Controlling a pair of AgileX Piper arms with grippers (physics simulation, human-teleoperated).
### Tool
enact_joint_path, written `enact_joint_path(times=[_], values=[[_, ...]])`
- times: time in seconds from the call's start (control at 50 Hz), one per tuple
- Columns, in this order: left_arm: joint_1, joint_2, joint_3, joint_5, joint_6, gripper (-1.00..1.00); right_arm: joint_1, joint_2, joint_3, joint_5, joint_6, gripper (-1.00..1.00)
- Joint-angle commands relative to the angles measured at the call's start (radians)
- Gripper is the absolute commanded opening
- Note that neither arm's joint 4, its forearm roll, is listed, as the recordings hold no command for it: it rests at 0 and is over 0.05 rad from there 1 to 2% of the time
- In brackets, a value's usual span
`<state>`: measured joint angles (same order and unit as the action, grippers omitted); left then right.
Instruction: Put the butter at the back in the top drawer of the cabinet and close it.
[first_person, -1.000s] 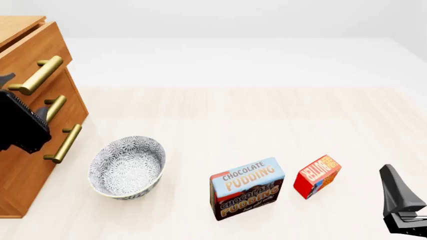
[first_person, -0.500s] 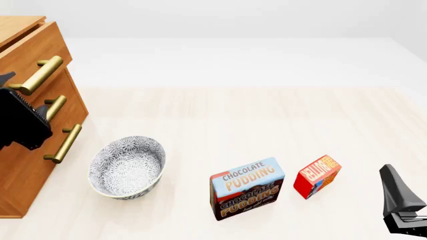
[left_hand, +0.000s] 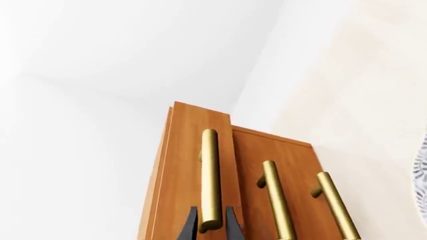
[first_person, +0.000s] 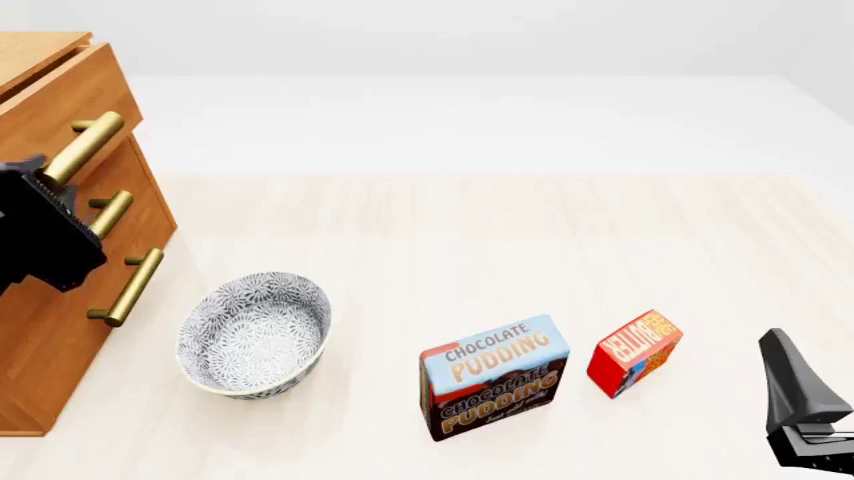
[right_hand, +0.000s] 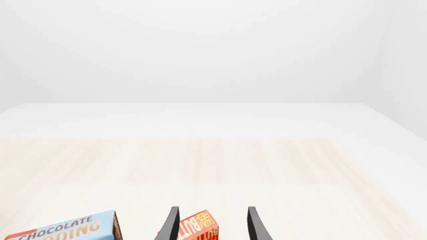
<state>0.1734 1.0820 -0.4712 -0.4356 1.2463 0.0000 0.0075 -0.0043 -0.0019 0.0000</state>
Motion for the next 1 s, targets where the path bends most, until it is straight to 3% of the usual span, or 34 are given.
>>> enact_joint_path(times=[0.02, 0.5, 1.0], values=[[-0.009, 0.019, -0.002, 0.009, -0.003, -1.0, 0.0, 0.0, 0.0, 0.0, 0.0, 1.0], [-0.05, -0.031, -0.008, 0.06, -0.014, -1.0, 0.0, 0.0, 0.0, 0.0, 0.0, 1.0], [-0.11, -0.034, -0.002, 0.09, -0.069, -1.0, 0.0, 0.0, 0.0, 0.0, 0.0, 1.0]])
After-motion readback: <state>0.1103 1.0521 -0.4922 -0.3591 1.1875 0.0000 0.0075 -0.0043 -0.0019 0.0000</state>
